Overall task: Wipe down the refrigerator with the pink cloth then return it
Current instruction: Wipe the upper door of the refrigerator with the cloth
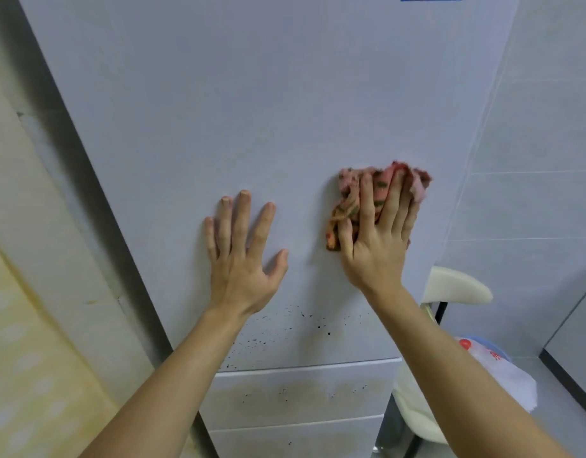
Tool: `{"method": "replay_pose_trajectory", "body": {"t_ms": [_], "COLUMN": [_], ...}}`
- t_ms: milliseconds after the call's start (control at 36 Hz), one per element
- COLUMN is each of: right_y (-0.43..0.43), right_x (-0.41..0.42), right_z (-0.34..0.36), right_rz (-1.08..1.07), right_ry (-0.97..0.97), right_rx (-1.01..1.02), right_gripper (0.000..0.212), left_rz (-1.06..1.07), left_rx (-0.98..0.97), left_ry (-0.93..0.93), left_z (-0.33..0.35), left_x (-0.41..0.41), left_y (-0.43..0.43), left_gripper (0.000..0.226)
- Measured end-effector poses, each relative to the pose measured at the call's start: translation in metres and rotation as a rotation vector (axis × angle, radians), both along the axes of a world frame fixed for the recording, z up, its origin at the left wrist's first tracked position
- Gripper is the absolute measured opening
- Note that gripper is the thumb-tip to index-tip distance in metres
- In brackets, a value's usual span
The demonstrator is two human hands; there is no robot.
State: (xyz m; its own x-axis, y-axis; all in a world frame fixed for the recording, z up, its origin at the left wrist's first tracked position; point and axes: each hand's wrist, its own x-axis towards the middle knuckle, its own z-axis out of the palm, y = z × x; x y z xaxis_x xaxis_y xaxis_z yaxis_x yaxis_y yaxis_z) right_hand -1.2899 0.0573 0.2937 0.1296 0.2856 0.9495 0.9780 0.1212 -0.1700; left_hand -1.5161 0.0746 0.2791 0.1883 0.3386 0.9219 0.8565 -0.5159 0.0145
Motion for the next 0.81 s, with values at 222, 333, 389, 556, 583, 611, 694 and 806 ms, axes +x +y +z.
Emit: {"method": "replay_pose_trajectory", "body": {"t_ms": [222,333,389,556,583,611,694,806], "right_y": [-0.019,-0.022,-0.022,-0.017,-0.015,-0.014,-0.009,-0.004], "right_x": [0.039,0.050,0.052,0.057,0.058,0.059,0.062,0.062], "right_z": [-0.126,-0.125,-0.120,-0.023,0.001,0.024,0.064,0.038], "right_rz": [0.002,0.052,0.066,0.083,0.094,0.111,0.143,0.066], "right_ry": [-0.190,-0.220,-0.224,-0.028,0.025,0.059,0.056,0.001], "right_rx": [-0.157,-0.212,-0.231,-0.110,-0.073,-0.027,0.082,0.137], "right_gripper": [0.080,0.063,0.064,0.069,0.068,0.067,0.068,0.067], "left_rz": [0.016,0.008,0.007,0.028,0.035,0.039,0.050,0.068], "left_rx": [0.004,0.003,0.011,-0.009,-0.010,-0.010,0.000,0.018], "left_ry": [-0.015,-0.035,-0.016,-0.002,-0.009,-0.013,-0.011,-0.014], "left_z": [-0.002,-0.001,-0.002,-0.004,-0.003,-0.002,-0.001,-0.003], "left_x": [0.007,0.015,0.020,0.036,0.038,0.040,0.043,0.044], "left_y": [0.001,-0.002,-0.003,-0.008,-0.008,-0.008,-0.006,-0.003], "left_gripper": [0.082,0.084,0.085,0.086,0.086,0.087,0.090,0.092]}}
